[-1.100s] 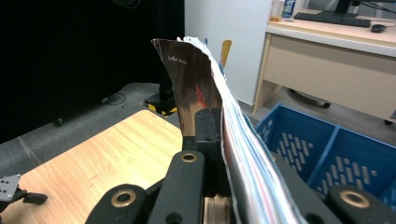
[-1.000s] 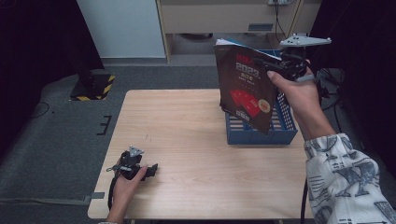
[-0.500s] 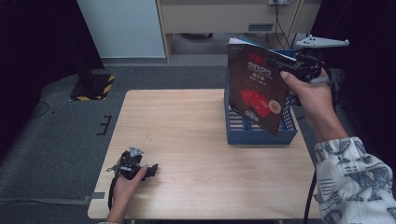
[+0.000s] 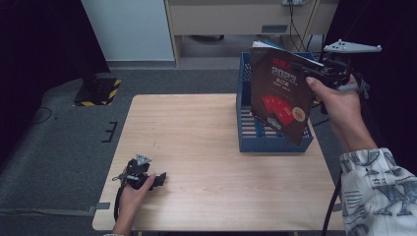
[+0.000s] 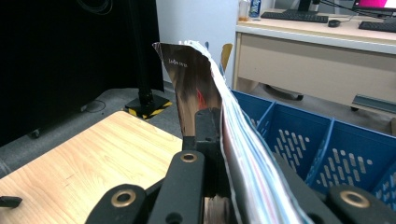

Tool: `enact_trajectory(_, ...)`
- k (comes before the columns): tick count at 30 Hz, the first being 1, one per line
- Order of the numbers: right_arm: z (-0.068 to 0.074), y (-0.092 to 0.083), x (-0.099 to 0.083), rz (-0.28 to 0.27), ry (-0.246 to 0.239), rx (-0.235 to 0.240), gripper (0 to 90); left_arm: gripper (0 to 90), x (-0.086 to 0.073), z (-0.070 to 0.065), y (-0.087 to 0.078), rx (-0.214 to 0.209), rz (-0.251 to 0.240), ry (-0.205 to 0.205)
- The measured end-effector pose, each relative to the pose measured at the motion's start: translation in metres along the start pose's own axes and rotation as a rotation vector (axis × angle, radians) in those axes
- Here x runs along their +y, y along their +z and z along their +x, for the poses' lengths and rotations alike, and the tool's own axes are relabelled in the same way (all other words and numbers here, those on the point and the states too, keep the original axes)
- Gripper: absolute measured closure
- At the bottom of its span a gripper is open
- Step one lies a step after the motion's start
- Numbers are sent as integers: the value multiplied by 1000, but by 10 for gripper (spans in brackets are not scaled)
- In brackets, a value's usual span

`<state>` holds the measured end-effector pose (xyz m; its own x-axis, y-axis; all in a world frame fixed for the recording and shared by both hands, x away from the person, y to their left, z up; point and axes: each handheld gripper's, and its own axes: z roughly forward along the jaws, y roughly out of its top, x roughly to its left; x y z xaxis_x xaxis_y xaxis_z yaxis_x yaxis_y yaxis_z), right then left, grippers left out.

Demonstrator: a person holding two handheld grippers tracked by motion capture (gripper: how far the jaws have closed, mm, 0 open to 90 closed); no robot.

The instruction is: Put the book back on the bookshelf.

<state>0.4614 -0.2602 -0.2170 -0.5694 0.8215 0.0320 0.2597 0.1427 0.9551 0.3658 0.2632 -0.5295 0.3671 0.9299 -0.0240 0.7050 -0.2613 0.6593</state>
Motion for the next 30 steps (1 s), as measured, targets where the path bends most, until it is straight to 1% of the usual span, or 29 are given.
enact_trajectory(12,-13,-8,-3,4,10,-40,871,46,0,0,0,2,0,1)
enact_trajectory(16,-18,-11,-5,11,10,-56,871,47,0,0,0,0,0,-1)
enact_trajectory(20,-24,-14,-7,15,21,-73,871,47,0,0,0,0,0,0)
enact_trajectory(25,-28,-18,-7,10,21,-101,871,46,0,0,0,2,-1,0)
enact_trajectory(30,-30,-19,-9,19,23,-111,871,47,0,0,0,1,0,0)
